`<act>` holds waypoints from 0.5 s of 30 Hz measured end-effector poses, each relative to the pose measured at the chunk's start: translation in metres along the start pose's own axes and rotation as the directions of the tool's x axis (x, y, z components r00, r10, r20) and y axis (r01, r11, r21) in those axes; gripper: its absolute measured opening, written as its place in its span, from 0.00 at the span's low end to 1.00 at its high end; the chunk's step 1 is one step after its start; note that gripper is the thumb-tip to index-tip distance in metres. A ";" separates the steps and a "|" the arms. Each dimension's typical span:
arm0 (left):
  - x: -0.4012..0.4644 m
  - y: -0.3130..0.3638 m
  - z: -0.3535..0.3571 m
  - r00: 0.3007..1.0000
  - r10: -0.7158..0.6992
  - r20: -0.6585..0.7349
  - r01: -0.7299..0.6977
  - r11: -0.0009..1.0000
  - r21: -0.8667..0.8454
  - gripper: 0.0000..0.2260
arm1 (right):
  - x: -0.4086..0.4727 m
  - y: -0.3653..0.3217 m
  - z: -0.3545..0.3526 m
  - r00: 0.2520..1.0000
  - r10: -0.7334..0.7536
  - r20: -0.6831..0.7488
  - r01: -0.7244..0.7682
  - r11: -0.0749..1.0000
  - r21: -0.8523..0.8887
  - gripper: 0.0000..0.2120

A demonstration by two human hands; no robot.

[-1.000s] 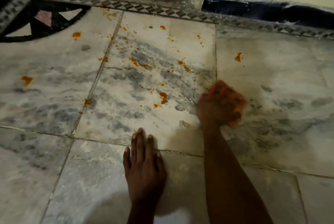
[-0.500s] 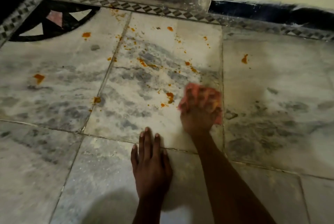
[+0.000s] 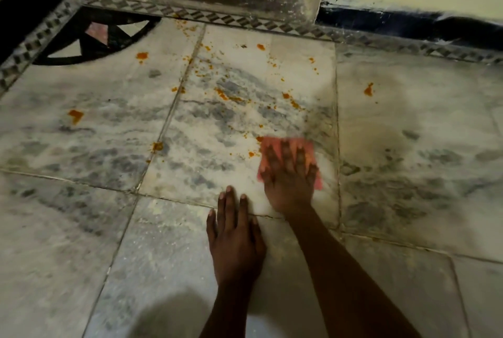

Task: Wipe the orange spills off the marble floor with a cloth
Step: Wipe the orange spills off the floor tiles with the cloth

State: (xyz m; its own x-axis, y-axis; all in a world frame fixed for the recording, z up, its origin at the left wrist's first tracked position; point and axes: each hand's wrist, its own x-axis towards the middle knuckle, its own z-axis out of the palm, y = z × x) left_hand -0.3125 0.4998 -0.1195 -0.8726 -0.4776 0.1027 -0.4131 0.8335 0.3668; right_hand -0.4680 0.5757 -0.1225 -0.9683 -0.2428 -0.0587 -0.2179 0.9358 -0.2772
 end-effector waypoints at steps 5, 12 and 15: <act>0.008 -0.028 -0.015 0.996 0.050 -0.080 -0.073 0.947 -0.312 0.23 | -0.051 0.062 -0.016 1.000 0.026 0.000 -0.026 0.999 -0.029 0.30; 0.067 -0.118 -0.036 0.989 0.133 -0.061 -0.133 0.991 -0.005 0.27 | 0.040 -0.031 0.005 0.996 0.059 0.070 -0.058 0.998 -0.014 0.35; 0.069 -0.116 -0.037 0.998 0.054 -0.043 -0.053 0.998 0.023 0.27 | -0.025 -0.011 0.004 0.980 -0.190 -0.050 0.187 0.980 -0.063 0.30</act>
State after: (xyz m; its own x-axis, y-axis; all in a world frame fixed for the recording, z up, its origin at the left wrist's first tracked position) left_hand -0.3153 0.3604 -0.1208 -0.8816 -0.4435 0.1616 -0.3724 0.8639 0.3392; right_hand -0.4409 0.5702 -0.1222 -0.9141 -0.4032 0.0432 -0.4023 0.8882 -0.2218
